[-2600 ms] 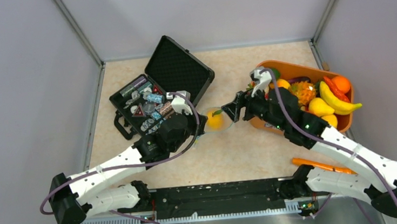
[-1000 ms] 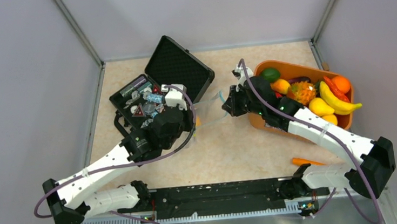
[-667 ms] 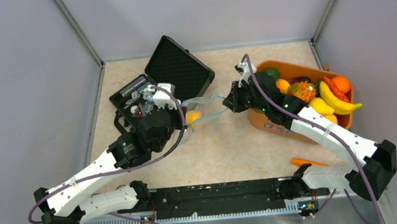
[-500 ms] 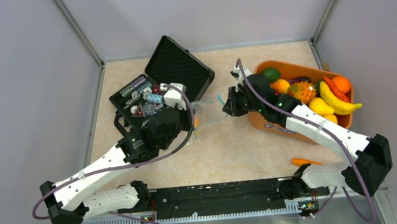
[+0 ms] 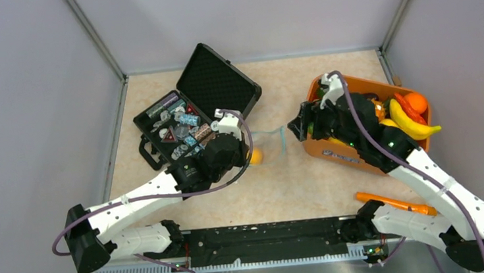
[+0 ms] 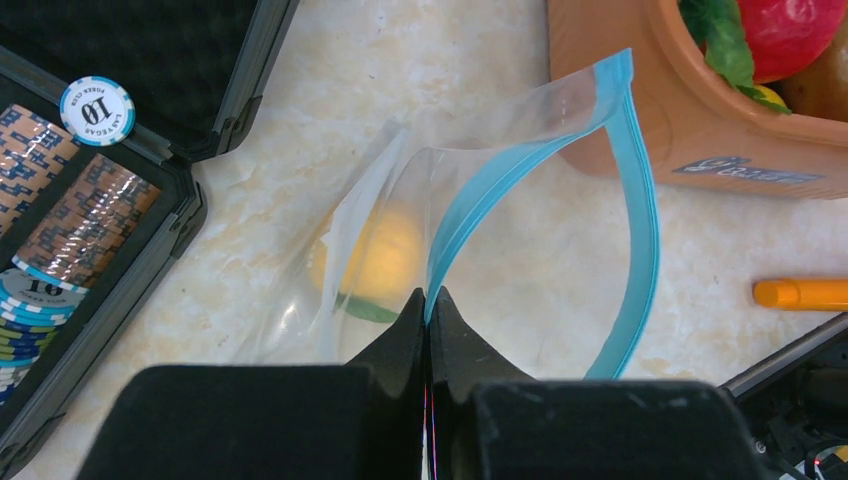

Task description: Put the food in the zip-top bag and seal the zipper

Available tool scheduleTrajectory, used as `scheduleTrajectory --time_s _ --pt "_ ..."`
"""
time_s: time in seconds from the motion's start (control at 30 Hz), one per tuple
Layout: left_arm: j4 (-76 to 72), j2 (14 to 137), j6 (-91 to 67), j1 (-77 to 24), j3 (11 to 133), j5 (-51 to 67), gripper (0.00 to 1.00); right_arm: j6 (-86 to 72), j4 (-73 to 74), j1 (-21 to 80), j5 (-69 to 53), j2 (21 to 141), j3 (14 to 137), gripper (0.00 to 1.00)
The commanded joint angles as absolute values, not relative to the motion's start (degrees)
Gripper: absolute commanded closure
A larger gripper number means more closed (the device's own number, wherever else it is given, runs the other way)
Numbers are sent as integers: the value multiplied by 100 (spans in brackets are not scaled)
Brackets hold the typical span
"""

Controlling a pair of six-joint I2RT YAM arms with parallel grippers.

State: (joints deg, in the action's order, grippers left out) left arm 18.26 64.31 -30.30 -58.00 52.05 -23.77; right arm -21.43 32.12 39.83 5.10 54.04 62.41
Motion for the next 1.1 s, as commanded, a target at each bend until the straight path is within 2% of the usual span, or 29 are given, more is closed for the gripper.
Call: scheduleTrajectory --time_s 0.0,0.1,0.17,0.27,0.43,0.5,0.63,0.83,0.97,1.07 --pt "1245 6416 -3024 -5792 5121 -2235 100 -2021 3557 3923 1692 5029 6559 23" --pt "1173 6416 -2965 -5792 5141 -2092 100 -2086 3961 3769 3170 5005 6745 14" --pt "1125 6424 -2918 -5792 5142 -2005 100 -2088 4132 3446 3478 5012 6861 11" --pt "1108 6427 -2889 -5788 5152 -1916 100 -1980 4018 2660 3100 4967 6793 8" --pt "1102 6400 -2852 -5792 5146 -1794 100 -2002 3884 1141 1490 5162 6720 8" --pt "1135 6377 -2848 -5789 5133 -1777 100 -2089 4088 834 1564 5247 6863 8" --pt "1103 6292 -2861 -5792 5037 -1758 100 -2346 4487 389 2543 5198 6891 8" --pt "1038 6239 -2711 -5792 5013 -1726 100 -2513 4633 -255 3105 4866 6438 6" --pt "975 6240 -2619 -5788 5038 -1659 100 -2431 4744 -1257 1778 4825 6429 6" --pt "871 6221 -2535 -5779 5008 -1624 100 -2499 4722 -1445 1748 4747 6053 9"
